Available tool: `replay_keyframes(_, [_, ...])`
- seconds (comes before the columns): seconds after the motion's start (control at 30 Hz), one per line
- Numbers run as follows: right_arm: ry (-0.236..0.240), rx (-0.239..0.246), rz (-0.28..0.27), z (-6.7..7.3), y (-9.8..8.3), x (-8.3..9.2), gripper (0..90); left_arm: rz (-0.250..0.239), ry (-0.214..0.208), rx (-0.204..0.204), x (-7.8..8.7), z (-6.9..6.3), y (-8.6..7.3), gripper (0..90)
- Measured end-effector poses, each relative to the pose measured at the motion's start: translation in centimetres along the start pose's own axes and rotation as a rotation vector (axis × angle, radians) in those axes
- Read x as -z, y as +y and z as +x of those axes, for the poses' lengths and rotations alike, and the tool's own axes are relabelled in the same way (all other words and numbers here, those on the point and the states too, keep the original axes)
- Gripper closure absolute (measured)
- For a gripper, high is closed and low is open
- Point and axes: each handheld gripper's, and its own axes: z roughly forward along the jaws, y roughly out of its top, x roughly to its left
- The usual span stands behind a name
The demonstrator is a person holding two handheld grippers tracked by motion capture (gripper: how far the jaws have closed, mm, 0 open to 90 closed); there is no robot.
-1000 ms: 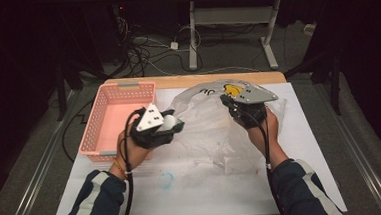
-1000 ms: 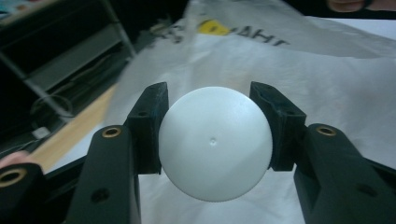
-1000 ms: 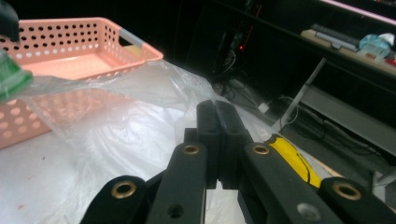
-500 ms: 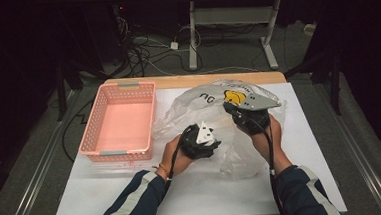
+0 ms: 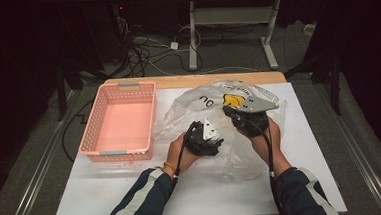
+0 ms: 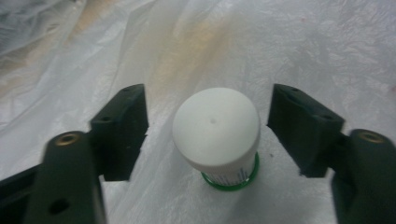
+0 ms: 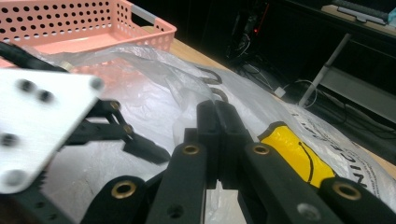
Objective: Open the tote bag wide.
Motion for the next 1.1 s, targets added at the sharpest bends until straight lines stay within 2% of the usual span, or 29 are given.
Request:
replay_keyframes(0.17, [0.005, -0.004, 0.005, -0.1, -0.3, 0.0, 90.0, -0.042, -0.009, -0.088, 2.6, -1.7, -0.2, 25.8])
replay_keyframes(0.23, [0.006, -0.004, 0.009, 0.0, -0.4, 0.0, 90.0, -0.049, -0.006, -0.140, 4.2, -2.3, -0.3, 25.6])
replay_keyframes(0.33, [0.006, 0.000, 0.012, 0.0, -0.6, 0.2, 90.0, -0.095, 0.030, -0.180, 7.3, -2.6, -1.1, 25.6])
replay_keyframes(0.4, [0.008, 0.002, 0.014, -0.2, -0.7, 0.4, 90.0, -0.104, 0.092, -0.201, 9.4, -2.2, -1.8, 25.6])
replay_keyframes(0.47, [0.003, -0.007, 0.019, -0.5, -0.8, 0.5, 90.0, -0.098, 0.132, -0.185, 11.1, -1.2, -2.7, 25.5])
replay_keyframes(0.53, [0.003, -0.011, 0.018, -0.8, -0.9, 0.6, 90.0, -0.088, 0.177, -0.118, 12.3, 0.1, -3.8, 22.3])
replay_keyframes(0.57, [0.001, -0.012, 0.021, -0.9, -1.0, 0.7, 90.0, -0.083, 0.191, -0.079, 12.7, 0.8, -4.4, 22.4])
replay_keyframes(0.63, [0.000, -0.009, 0.027, -1.0, -1.1, 0.7, 90.0, -0.042, 0.212, -0.013, 12.9, 2.0, -5.2, 22.4])
replay_keyframes(0.7, [-0.005, -0.010, 0.033, -1.1, -1.3, 0.7, 90.0, -0.006, 0.232, 0.013, 12.7, 2.8, -5.7, 22.4])
replay_keyframes(0.77, [-0.006, -0.017, 0.035, -1.4, -1.5, 0.8, 90.0, 0.007, 0.215, 0.040, 12.4, 3.4, -5.9, 23.1])
replay_keyframes(0.83, [-0.008, -0.019, 0.038, -1.5, -1.6, 0.8, 90.0, 0.049, 0.209, 0.061, 11.8, 4.0, -6.0, 27.8])
replay_keyframes(0.93, [-0.010, -0.020, 0.039, -1.7, -1.7, 0.9, 90.0, 0.096, 0.195, 0.069, 11.0, 4.3, -6.2, 36.6])
replay_keyframes(1.0, [-0.008, -0.021, 0.041, -1.7, -1.7, 0.9, 90.0, 0.112, 0.189, 0.073, 10.7, 4.4, -6.1, 45.2])
replay_keyframes(1.1, [-0.007, -0.021, 0.046, -1.9, -2.0, 0.9, 90.0, 0.117, 0.145, 0.075, 10.3, 4.4, -6.1, 64.6])
